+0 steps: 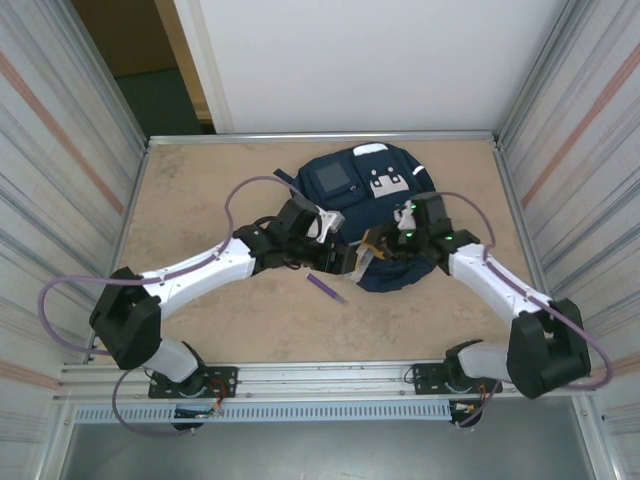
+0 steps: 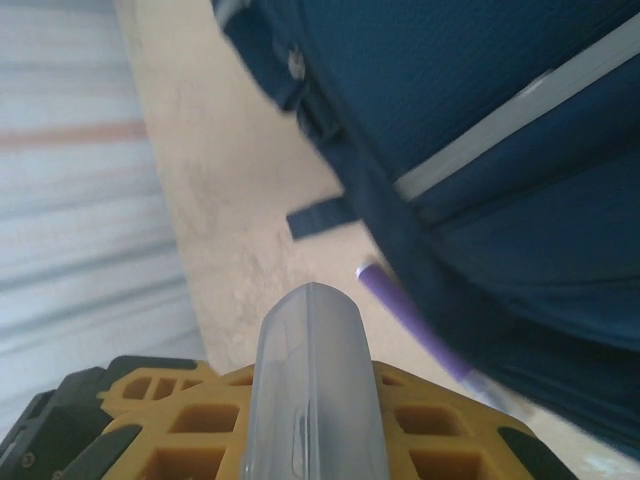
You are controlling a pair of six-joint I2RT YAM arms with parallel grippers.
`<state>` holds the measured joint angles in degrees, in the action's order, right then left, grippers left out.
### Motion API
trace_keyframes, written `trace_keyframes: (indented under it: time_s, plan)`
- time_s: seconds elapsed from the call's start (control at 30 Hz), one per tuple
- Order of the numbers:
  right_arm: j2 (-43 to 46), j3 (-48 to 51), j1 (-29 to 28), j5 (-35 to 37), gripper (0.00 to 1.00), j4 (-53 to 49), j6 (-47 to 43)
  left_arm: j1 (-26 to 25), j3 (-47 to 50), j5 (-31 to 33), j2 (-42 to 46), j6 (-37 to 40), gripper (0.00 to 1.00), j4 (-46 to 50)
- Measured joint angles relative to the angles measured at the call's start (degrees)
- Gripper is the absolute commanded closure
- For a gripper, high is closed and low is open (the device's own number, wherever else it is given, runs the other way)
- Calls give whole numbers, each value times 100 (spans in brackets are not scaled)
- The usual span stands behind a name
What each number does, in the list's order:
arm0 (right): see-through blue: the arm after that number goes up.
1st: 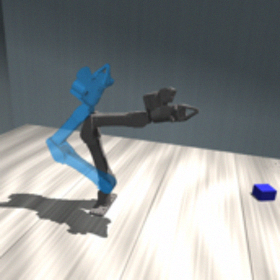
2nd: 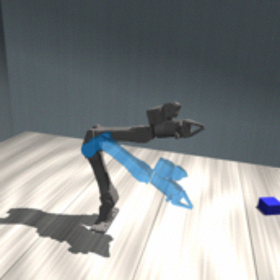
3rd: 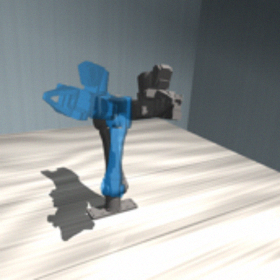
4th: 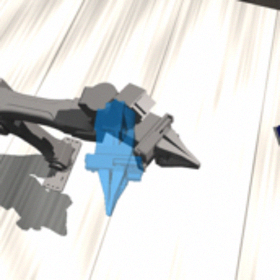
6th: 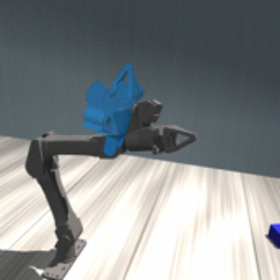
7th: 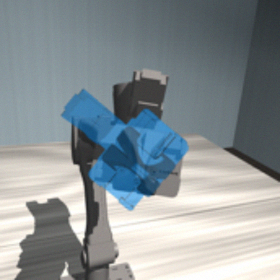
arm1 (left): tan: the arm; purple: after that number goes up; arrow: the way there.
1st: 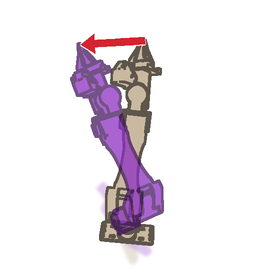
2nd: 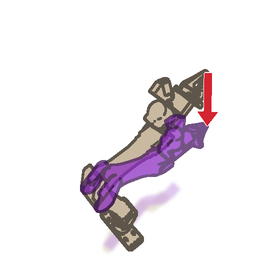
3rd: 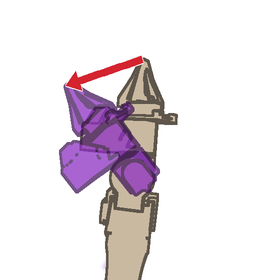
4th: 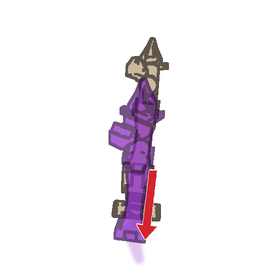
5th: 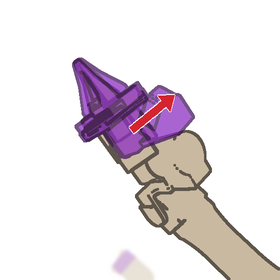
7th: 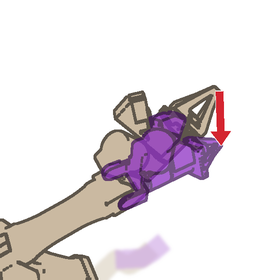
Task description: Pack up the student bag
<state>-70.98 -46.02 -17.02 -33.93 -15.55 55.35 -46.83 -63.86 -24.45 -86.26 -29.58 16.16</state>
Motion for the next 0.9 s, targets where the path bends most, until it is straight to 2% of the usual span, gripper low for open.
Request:
trace_keyframes:
  time_s: [0.1, 0.2, 0.33, 0.43, 0.5, 0.67, 0.7, 0.77, 0.87, 0.9]
  plan:
    - [483, 17, 925, -70, 86, -376, -291, -9, -168, 20, -28, 564, 25, -155]
    - [914, 42, 2002, -179, 89, -684, -531, -116, -378, 160, -262, 1438, 25, -437]
    - [1300, 245, 3438, -476, 91, -940, -763, -396, -549, 787, -890, 2758, 27, -839]
    - [1445, 439, 4159, -750, 90, -1172, -896, -546, -673, 1266, -1412, 3497, 29, -990]
    - [1561, 544, 4400, -841, 90, -1342, -964, -581, -820, 1493, -1729, 3899, 30, -1005]
    - [2022, 772, 4444, -975, 88, -1534, -1069, -568, -1366, 1622, -2382, 4601, 42, -1016]
    - [2146, 820, 4446, -962, 88, -1558, -1084, -568, -1473, 1670, -2492, 4699, 48, -1012]
    - [2396, 905, 4454, -957, 87, -1606, -1084, -568, -1679, 1832, -2704, 4846, 68, -1001]
    - [2680, 951, 4454, -964, 86, -1676, -1084, -592, -2035, 1967, -3021, 5058, 81, -763]
    - [2750, 951, 4454, -966, 85, -1707, -1086, -612, -2168, 1987, -3110, 5117, 89, -654]
